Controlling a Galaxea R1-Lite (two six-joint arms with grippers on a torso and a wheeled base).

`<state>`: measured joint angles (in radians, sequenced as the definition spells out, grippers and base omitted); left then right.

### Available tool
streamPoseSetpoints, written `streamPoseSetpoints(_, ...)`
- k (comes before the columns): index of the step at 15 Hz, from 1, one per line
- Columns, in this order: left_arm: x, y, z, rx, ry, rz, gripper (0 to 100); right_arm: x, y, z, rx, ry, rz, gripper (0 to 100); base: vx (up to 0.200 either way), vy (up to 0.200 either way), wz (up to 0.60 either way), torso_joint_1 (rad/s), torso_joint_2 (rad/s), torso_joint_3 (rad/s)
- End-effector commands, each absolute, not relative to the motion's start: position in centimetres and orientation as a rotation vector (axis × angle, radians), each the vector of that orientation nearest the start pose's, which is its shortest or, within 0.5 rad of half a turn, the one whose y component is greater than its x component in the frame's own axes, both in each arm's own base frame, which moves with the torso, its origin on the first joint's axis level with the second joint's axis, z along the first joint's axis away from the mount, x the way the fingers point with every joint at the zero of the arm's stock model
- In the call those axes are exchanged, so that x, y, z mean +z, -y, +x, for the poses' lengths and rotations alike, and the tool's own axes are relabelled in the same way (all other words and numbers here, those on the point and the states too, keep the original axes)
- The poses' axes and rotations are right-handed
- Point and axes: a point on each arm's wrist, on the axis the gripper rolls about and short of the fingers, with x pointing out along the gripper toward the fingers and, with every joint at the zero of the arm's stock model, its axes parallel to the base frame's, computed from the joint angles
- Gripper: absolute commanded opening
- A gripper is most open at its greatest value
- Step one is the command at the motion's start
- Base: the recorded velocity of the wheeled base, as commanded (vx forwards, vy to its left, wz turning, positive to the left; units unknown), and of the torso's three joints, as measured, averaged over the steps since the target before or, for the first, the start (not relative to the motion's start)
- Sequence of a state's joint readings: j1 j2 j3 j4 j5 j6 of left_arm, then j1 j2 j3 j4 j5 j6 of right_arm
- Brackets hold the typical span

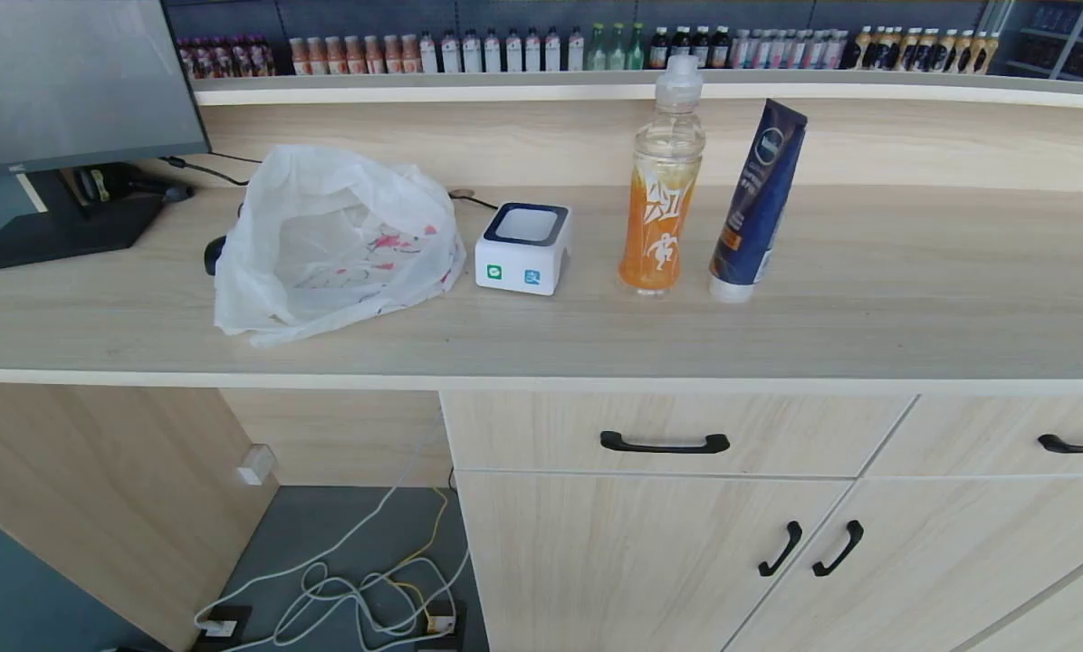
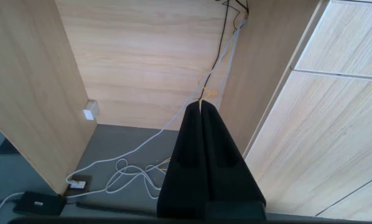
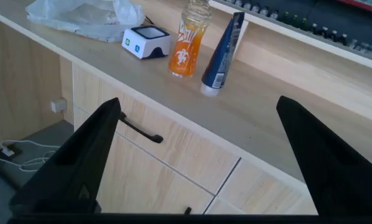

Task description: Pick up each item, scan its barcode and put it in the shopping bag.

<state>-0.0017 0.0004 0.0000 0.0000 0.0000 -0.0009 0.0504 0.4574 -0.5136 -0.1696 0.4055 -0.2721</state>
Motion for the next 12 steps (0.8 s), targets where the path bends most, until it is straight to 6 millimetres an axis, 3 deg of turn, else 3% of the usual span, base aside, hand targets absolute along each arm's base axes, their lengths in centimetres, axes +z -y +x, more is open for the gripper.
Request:
streamPoseSetpoints(1, 7.5, 0.0, -2.3, -0.002, 0.0, -0.002, 0, 25.6, -1.6, 5.2, 0.509, 0.212, -0.314, 100, 0.0, 0.0, 0.0, 0.0, 0.0, 0.0)
streamPoseSetpoints(7, 7.5, 0.0, -2.3, -0.002, 0.0, -0.002, 0, 28.8, -3.2, 10.2, 0.597, 0.193, -0.343, 100, 0.0, 0.0, 0.0, 0.0, 0.0, 0.0)
streamPoseSetpoints(9, 7.5, 0.0, -2.3, -0.002, 0.0, -0.002, 0, 29.2, -3.4, 11.0, 0.579, 0.212, -0.386, 100, 0.0, 0.0, 0.0, 0.0, 0.0, 0.0)
streamPoseSetpoints(12, 7.5, 0.0, -2.3, -0.002, 0.0, -0.002, 0, 29.5, -5.3, 11.9, 0.603, 0.224, -0.393, 100, 0.0, 0.0, 0.0, 0.0, 0.0, 0.0)
